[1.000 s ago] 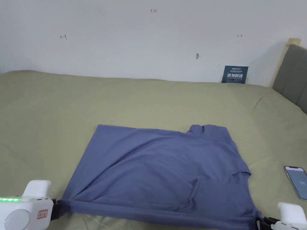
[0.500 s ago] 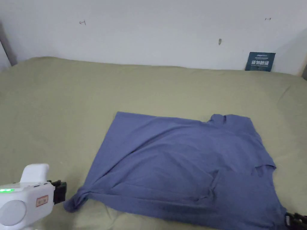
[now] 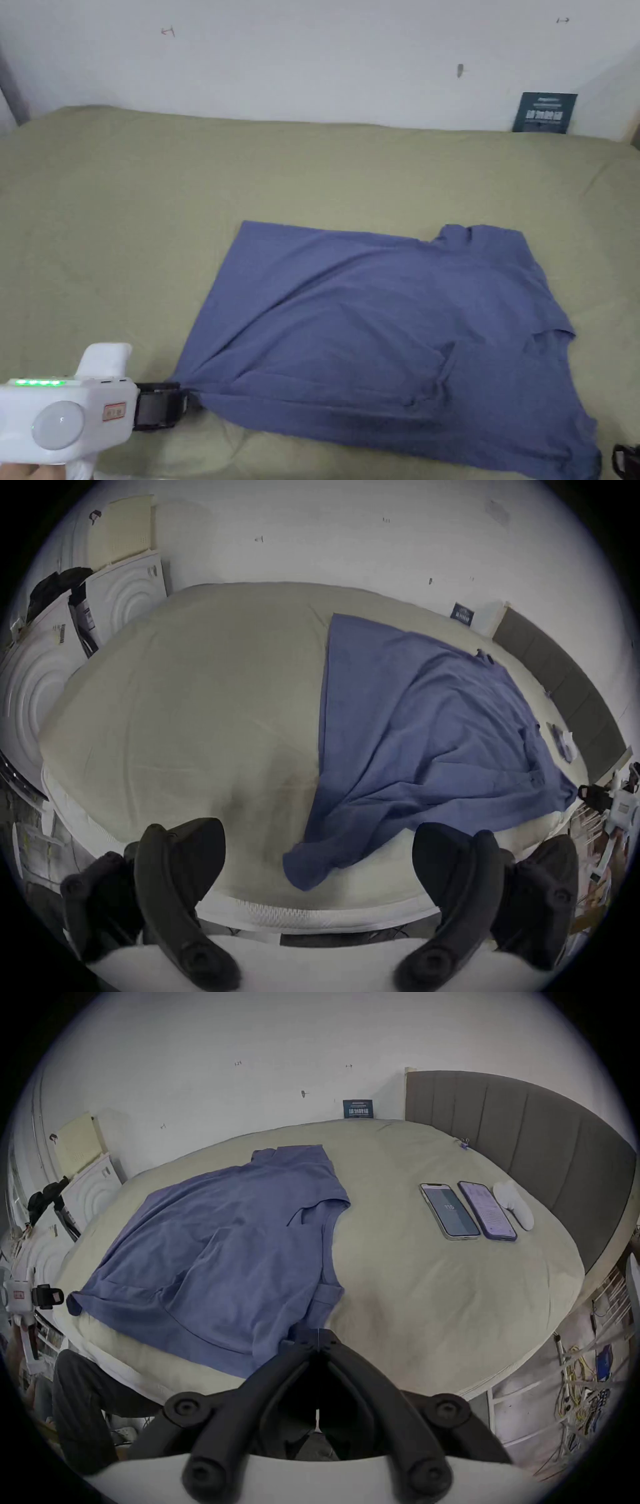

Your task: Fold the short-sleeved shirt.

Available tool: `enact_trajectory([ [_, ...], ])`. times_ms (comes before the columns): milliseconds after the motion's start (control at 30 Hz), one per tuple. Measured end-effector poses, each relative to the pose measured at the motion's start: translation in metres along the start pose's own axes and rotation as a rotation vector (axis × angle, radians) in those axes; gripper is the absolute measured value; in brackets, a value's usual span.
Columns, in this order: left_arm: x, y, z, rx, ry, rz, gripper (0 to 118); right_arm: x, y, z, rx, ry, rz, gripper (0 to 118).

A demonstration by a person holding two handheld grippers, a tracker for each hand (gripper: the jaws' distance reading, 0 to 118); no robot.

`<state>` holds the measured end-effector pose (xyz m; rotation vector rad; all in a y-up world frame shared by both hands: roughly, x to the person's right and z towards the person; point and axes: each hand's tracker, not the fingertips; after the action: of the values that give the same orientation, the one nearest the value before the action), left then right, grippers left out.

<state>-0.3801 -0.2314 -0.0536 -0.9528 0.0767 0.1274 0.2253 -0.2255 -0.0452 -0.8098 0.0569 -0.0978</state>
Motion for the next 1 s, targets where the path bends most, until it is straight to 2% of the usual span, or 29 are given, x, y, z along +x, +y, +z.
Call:
enact_trajectory([
  [33, 0.002, 0.000, -0.005, -0.011, 0.024, -0.016, 109, 0.000, 0.000, 0.000, -0.004, -0.002, 0.002, 0],
  [67, 0.004, 0.001, -0.009, -0.013, 0.022, -0.022, 97, 0.001, 0.000, -0.001, -0.008, -0.002, 0.003, 0],
  [100, 0.004, 0.001, -0.010, -0.013, 0.004, -0.022, 59, 0.007, -0.002, -0.009, -0.014, 0.002, -0.002, 0],
  [133, 0.004, 0.001, -0.013, -0.019, -0.024, -0.023, 9, 0.009, -0.002, -0.012, -0.023, 0.005, -0.005, 0],
  [167, 0.009, 0.000, -0.013, -0.008, -0.017, -0.026, 2, 0.012, -0.002, -0.014, -0.029, 0.008, -0.006, 0],
  [267, 0.012, 0.002, -0.013, -0.010, -0.015, -0.032, 2, 0.011, -0.004, -0.018, -0.040, 0.026, -0.005, 0],
  [300, 0.014, 0.004, -0.011, -0.006, -0.016, -0.027, 2, 0.011, -0.003, -0.019, -0.039, 0.029, -0.004, 20],
  [367, 0.014, 0.003, -0.011, -0.010, -0.019, -0.021, 2, 0.008, -0.003, -0.022, -0.041, 0.029, 0.005, 100],
  [400, 0.014, 0.003, -0.011, -0.011, -0.018, -0.017, 2, 0.008, -0.004, -0.026, -0.075, 0.043, 0.003, 112],
  [433, 0.015, 0.004, -0.008, -0.016, -0.020, -0.014, 2, 0.010, -0.004, -0.026, -0.063, 0.063, 0.001, 107],
  [533, 0.017, 0.002, -0.009, -0.019, -0.014, -0.026, 2, 0.001, -0.008, -0.035, -0.094, 0.038, 0.038, 86],
  [567, 0.019, 0.003, -0.006, -0.021, -0.011, -0.026, 2, 0.002, -0.009, -0.040, -0.109, 0.029, 0.046, 68],
  [600, 0.019, 0.002, -0.007, -0.023, -0.011, -0.026, 2, 0.003, -0.009, -0.043, -0.130, 0.025, 0.050, 20],
  [633, 0.019, 0.002, -0.007, -0.025, -0.011, -0.027, 2, 0.001, -0.011, -0.046, -0.119, 0.029, 0.050, 1],
  [700, 0.017, 0.004, -0.007, -0.032, -0.014, -0.031, 2, 0.001, -0.011, -0.043, -0.077, -0.006, 0.034, 1],
  [733, 0.017, 0.006, -0.006, -0.034, -0.015, -0.033, 2, 0.003, -0.006, -0.039, -0.103, 0.029, 0.024, 1],
  [1000, 0.021, 0.069, -0.002, 0.004, -0.045, -0.064, 2, -0.007, 0.062, -0.032, -0.027, 0.037, 0.012, 1],
])
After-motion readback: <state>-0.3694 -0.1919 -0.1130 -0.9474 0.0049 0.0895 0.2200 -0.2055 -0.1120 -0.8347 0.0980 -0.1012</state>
